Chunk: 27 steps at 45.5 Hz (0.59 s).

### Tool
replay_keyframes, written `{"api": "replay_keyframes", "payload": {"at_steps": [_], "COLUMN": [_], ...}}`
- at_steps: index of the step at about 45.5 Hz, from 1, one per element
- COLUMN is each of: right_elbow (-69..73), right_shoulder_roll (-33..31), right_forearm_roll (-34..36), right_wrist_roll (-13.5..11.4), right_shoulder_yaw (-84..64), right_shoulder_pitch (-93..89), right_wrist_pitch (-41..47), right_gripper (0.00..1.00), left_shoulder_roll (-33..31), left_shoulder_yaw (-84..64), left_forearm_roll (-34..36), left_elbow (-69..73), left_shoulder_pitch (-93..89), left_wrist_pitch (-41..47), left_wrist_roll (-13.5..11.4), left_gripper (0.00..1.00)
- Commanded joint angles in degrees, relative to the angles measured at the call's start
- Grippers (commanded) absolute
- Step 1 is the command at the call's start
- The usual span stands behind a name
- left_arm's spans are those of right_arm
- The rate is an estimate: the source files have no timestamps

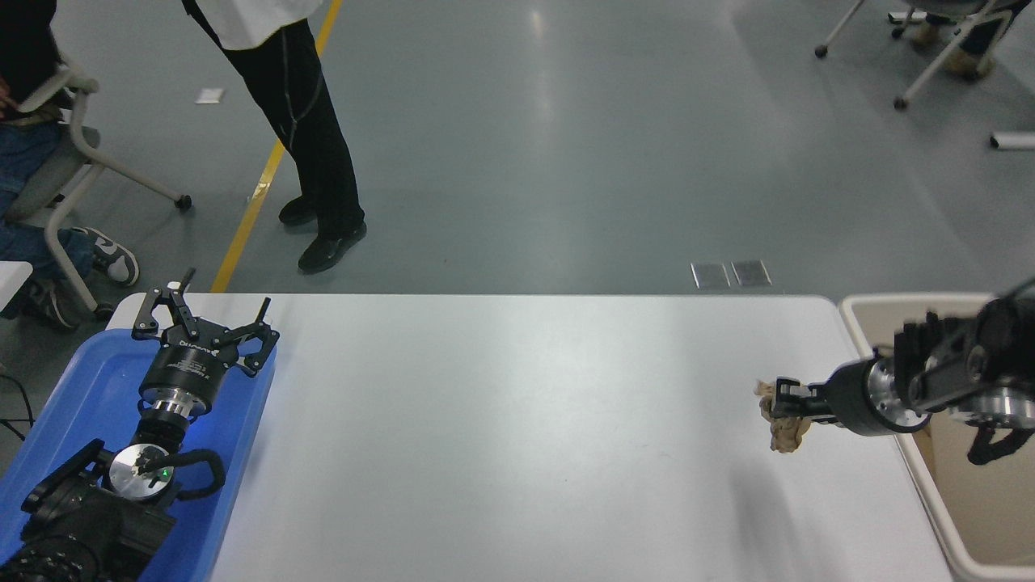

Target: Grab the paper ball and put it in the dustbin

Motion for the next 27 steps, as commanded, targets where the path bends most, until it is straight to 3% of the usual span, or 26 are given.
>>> {"api": "replay_keyframes", "payload": {"at_steps": [1,17,27], "right_elbow": [6.64,6.64,6.64], "right_shoulder_roll": [-0.57,-2.59,-2.51], "right_forearm_roll": [-2.19,-2.28,-2.28], "right_wrist_roll": [2.9,2.99,2.99], "right_shoulder_yaw": [-1.4,-1.4,-0.7], "right_shoulder_pitch": [17.05,36.13,40.62], "right_wrist_pitch": [9.91,28.81,33.39], "right_gripper": [0.0,0.0,0.0], "left_shoulder_roll": [-0.01,-0.01,-0.01], "left_shoulder_yaw": [0.0,0.0,0.0], "left_forearm_roll": [0.0,0.0,0.0], "left_elbow": [0.0,0.0,0.0], "left_shoulder_pitch": [0.07,0.07,0.07], "left_wrist_pitch": [0.0,0.0,0.0], "left_wrist_roll": [-0.1,-0.1,-0.1], "left_gripper": [0.99,0.99,0.99]}}
